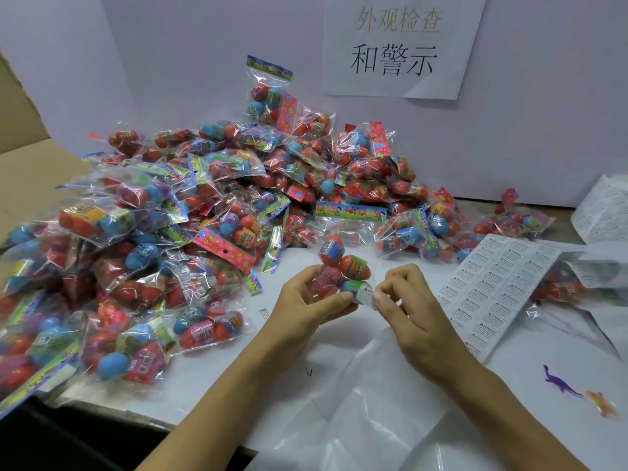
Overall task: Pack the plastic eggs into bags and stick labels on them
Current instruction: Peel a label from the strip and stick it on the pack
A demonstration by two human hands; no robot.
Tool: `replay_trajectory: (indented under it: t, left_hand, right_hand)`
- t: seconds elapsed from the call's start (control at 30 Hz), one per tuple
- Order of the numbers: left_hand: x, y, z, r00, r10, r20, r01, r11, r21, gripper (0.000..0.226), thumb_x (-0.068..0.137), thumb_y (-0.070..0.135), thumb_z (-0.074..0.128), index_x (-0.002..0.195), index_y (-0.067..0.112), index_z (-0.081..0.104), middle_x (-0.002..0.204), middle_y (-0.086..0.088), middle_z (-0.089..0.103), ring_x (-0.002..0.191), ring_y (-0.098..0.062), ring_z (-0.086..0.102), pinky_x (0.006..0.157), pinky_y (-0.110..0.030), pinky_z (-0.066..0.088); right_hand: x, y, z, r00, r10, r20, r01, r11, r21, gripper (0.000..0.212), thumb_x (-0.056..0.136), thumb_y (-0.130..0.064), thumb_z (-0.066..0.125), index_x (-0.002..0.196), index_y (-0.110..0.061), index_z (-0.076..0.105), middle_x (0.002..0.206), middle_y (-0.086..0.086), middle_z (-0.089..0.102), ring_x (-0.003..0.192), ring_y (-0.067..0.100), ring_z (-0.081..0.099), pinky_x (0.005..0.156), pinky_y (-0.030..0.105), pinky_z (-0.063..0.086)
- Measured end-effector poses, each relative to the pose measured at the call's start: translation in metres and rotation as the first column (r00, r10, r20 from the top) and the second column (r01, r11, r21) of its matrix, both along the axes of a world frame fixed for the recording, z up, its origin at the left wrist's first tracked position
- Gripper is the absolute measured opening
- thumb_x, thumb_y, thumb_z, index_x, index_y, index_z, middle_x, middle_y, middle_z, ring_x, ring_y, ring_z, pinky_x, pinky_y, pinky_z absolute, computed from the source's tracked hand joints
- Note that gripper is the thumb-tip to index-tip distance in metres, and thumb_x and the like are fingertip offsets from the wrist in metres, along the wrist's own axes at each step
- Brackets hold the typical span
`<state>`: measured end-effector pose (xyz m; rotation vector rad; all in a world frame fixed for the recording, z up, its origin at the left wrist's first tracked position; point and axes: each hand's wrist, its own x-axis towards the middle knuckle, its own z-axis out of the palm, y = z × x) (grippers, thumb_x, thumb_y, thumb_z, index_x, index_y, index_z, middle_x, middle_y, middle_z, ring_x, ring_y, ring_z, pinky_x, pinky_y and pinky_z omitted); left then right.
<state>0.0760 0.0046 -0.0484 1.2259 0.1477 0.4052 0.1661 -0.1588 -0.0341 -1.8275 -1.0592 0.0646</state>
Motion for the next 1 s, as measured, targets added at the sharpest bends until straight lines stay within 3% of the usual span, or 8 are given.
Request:
replay_trajectory:
  t: [0.1, 0.3, 0.5, 0.63, 0.8, 1.0]
  left_hand:
    - [0.0001, -0.0020, 0.0012, 0.999, -0.032, -0.022, 0.032, 0.999, -0.005, 0.037, 0.090, 0.002, 0.067, 0.127, 0.002, 0.064, 0.123, -0.020, 0.071, 0.115, -0.037, 0.068, 0.099, -0.043, 0.057]
    - [0.0017, -0.0057, -0.0011, 0.995, -0.058, -0.086, 0.058, 0.998, 0.000, 0.027, 0.098, -0.007, 0.054, 0.121, 0.001, 0.064, 0.111, -0.018, 0.075, 0.099, -0.026, 0.073, 0.086, -0.032, 0.059]
    - [0.0023, -0.0073, -0.0004, 0.992, -0.082, -0.098, 0.080, 0.997, -0.022, 0.040, 0.085, 0.010, 0.063, 0.124, 0.000, 0.063, 0.110, -0.018, 0.075, 0.100, -0.027, 0.073, 0.087, -0.035, 0.059]
    - [0.0026, -0.0065, -0.0013, 0.991, -0.084, -0.105, 0.085, 0.996, 0.001, 0.041, 0.084, 0.010, 0.063, 0.124, 0.001, 0.063, 0.112, -0.019, 0.075, 0.101, -0.029, 0.073, 0.088, -0.036, 0.060]
    - [0.0000, -0.0077, -0.0016, 0.992, -0.087, -0.087, 0.091, 0.995, 0.046, 0.043, 0.083, 0.007, 0.074, 0.125, 0.004, 0.063, 0.118, -0.021, 0.072, 0.112, -0.038, 0.070, 0.095, -0.042, 0.058]
    - [-0.0024, -0.0087, -0.0008, 0.995, -0.040, -0.093, 0.053, 0.989, 0.140, 0.038, 0.087, 0.003, 0.077, 0.122, 0.004, 0.063, 0.111, -0.022, 0.074, 0.104, -0.035, 0.073, 0.094, -0.042, 0.060]
  right_hand:
    - [0.0009, -0.0012, -0.0024, 0.997, -0.026, 0.067, 0.027, 1.000, -0.015, 0.018, 0.096, -0.033, 0.048, 0.083, -0.022, 0.055, 0.106, -0.019, 0.037, 0.099, 0.009, 0.050, 0.083, 0.010, 0.037]
    - [0.0048, -0.0031, -0.0044, 0.977, -0.051, 0.205, 0.058, 0.998, -0.026, 0.013, 0.094, -0.032, 0.052, 0.083, -0.025, 0.054, 0.105, -0.013, 0.031, 0.107, 0.002, 0.045, 0.089, 0.004, 0.034]
    - [0.0070, -0.0047, -0.0035, 0.966, -0.031, 0.255, 0.037, 0.999, -0.017, 0.023, 0.091, -0.041, 0.048, 0.082, -0.022, 0.055, 0.105, -0.011, 0.033, 0.104, 0.002, 0.045, 0.087, 0.004, 0.034]
    - [0.0072, -0.0049, -0.0038, 0.971, -0.022, 0.236, 0.033, 0.999, -0.041, 0.024, 0.091, -0.043, 0.047, 0.083, -0.023, 0.055, 0.106, -0.012, 0.032, 0.106, 0.001, 0.045, 0.086, 0.002, 0.035]
    - [0.0082, -0.0051, -0.0059, 0.967, -0.029, 0.253, 0.041, 0.998, -0.043, 0.016, 0.092, -0.029, 0.056, 0.082, -0.016, 0.058, 0.104, -0.009, 0.035, 0.104, 0.003, 0.046, 0.088, 0.006, 0.034]
    - [0.0061, -0.0051, -0.0045, 0.965, -0.037, 0.260, 0.050, 0.998, -0.046, 0.015, 0.091, -0.026, 0.059, 0.081, -0.015, 0.059, 0.104, -0.006, 0.037, 0.103, 0.003, 0.046, 0.089, 0.008, 0.035]
